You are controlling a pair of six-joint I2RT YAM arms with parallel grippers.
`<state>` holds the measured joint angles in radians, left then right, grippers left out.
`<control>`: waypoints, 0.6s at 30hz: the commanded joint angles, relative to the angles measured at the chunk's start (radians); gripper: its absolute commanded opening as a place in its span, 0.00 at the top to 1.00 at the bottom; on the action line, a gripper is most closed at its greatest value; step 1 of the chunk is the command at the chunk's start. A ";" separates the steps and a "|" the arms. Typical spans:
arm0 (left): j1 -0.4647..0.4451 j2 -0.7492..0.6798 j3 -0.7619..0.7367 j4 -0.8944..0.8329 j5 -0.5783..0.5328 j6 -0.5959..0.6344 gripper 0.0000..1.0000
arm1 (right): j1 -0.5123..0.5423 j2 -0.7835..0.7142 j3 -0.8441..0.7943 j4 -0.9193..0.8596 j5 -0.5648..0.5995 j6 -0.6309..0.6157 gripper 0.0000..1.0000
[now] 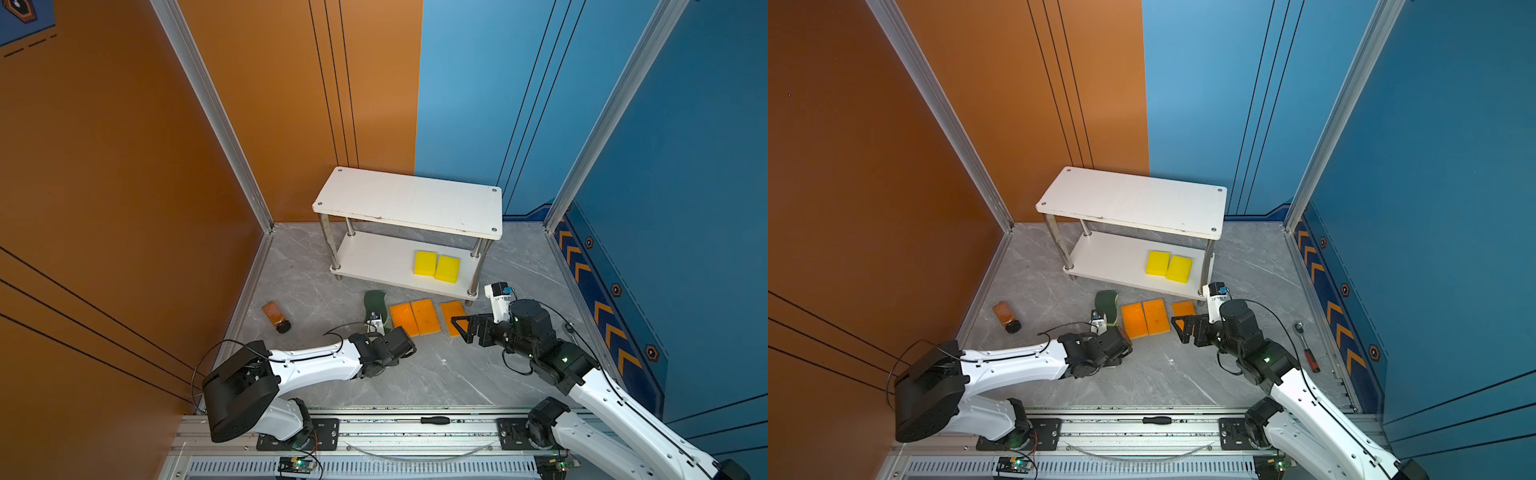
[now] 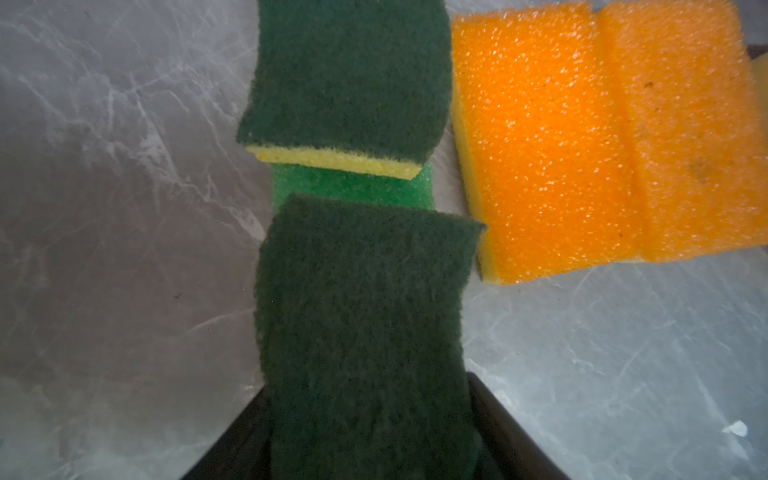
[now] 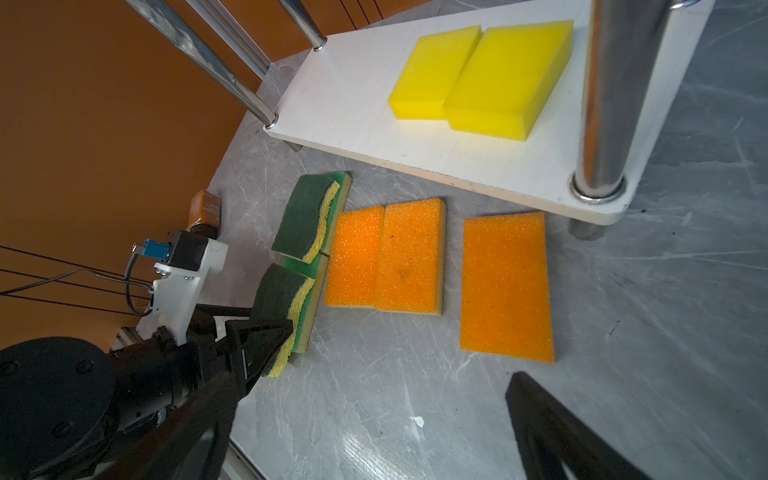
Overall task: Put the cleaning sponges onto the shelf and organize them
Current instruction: 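Lower the left gripper onto the nearer green scrub sponge and close it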
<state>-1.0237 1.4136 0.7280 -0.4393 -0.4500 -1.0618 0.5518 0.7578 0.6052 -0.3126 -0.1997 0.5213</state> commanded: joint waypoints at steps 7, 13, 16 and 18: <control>-0.034 -0.057 0.059 -0.087 -0.071 0.052 0.37 | 0.010 -0.008 0.008 0.015 0.030 -0.009 0.00; -0.039 -0.095 0.076 -0.090 -0.080 0.077 0.38 | 0.010 -0.005 0.006 0.017 0.030 -0.009 0.00; -0.040 -0.115 0.097 -0.091 -0.095 0.113 0.38 | 0.010 -0.005 0.003 0.021 0.029 -0.009 0.00; -0.039 -0.123 0.120 -0.093 -0.109 0.146 0.39 | 0.011 -0.002 0.005 0.024 0.024 -0.009 0.00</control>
<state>-1.0523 1.3186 0.7998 -0.5045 -0.5098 -0.9745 0.5575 0.7570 0.6052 -0.3126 -0.1959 0.5217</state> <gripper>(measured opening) 0.613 0.999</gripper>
